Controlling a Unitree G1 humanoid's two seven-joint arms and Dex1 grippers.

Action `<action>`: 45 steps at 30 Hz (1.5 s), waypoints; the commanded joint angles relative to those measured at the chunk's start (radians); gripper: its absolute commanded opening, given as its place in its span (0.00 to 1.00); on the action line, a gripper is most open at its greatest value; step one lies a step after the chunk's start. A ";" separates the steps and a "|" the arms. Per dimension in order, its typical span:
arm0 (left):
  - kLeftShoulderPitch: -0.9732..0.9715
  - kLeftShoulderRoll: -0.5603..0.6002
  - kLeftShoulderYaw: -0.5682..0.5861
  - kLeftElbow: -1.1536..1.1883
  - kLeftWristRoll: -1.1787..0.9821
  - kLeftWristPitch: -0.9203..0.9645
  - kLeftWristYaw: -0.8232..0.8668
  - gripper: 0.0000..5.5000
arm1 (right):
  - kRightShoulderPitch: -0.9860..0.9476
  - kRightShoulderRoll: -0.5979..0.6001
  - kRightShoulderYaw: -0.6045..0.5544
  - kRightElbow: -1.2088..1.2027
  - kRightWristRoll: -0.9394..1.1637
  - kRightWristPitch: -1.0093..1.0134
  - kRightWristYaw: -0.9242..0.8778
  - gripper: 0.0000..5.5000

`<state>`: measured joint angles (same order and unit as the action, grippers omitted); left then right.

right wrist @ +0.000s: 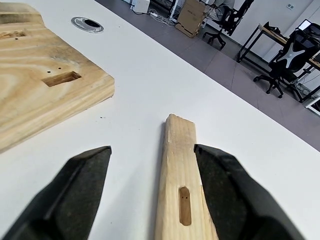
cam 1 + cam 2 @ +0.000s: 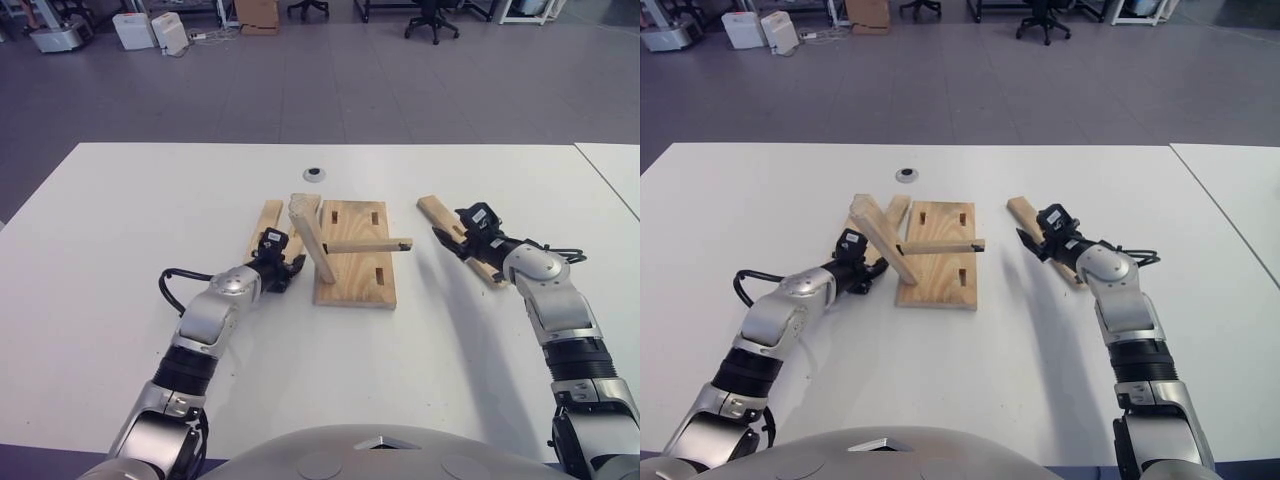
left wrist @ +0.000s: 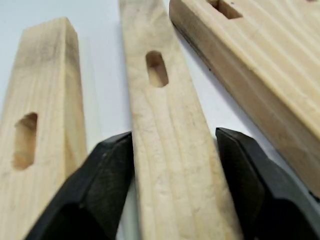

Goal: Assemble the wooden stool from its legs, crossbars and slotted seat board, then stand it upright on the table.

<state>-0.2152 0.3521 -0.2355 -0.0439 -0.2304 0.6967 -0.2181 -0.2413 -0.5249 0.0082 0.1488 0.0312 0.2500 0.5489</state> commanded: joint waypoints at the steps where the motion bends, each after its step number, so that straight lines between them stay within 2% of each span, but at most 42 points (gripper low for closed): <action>1: 0.037 0.002 0.037 -0.010 0.035 0.042 0.025 0.40 | -0.044 0.012 0.010 0.012 -0.010 -0.009 -0.007 0.56; 5: 0.017 -0.132 0.211 -0.131 -0.072 0.068 0.096 0.38 | -0.107 0.028 -0.026 0.032 0.039 0.015 -0.002 0.56; 8: -0.082 -0.151 0.261 -0.230 -0.098 0.031 0.089 0.38 | -0.240 0.098 -0.121 0.055 0.198 0.124 0.001 0.56; 11: -0.214 -0.079 0.247 -0.241 -0.101 -0.146 -0.092 0.38 | -0.409 0.228 -0.212 0.010 0.467 0.294 0.012 0.56; 14: -0.322 0.010 0.234 -0.170 -0.084 -0.295 -0.278 0.38 | -0.557 0.344 -0.295 0.003 0.679 0.397 -0.055 0.56; 15: -0.345 0.027 0.227 -0.147 -0.076 -0.324 -0.317 0.38 | -0.595 0.370 -0.320 0.003 0.731 0.418 -0.083 0.61; 19: -0.361 0.044 0.172 -0.112 -0.049 -0.391 -0.404 0.38 | -0.682 0.424 -0.393 -0.017 0.895 0.468 -0.171 0.61; 24: -0.351 0.024 0.155 -0.116 -0.061 -0.437 -0.433 0.38 | -0.691 0.421 -0.411 -0.039 0.994 0.514 -0.221 0.61; 36: -0.384 0.047 0.157 -0.075 -0.029 -0.520 -0.482 0.38 | -0.678 0.391 -0.428 -0.024 1.108 0.556 -0.290 0.22; 38: -0.389 0.055 0.157 -0.059 -0.004 -0.533 -0.480 0.38 | -0.662 0.379 -0.426 -0.032 1.104 0.554 -0.281 0.20; 39: -0.391 0.059 0.159 -0.052 0.006 -0.538 -0.474 0.45 | -0.652 0.372 -0.428 -0.037 1.099 0.550 -0.281 0.20; 43: -0.390 0.076 0.192 -0.017 0.041 -0.548 -0.438 0.57 | -0.545 0.303 -0.489 -0.054 1.047 0.500 -0.335 0.18; 45: -0.358 0.086 0.224 -0.035 0.033 -0.539 -0.420 0.63 | -0.420 0.249 -0.517 -0.123 1.019 0.516 -0.360 0.18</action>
<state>-0.5922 0.4172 -0.0446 -0.0691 -0.2004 0.1589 -0.6568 -0.7721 -0.2225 -0.4744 0.0874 1.0761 0.7565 0.2201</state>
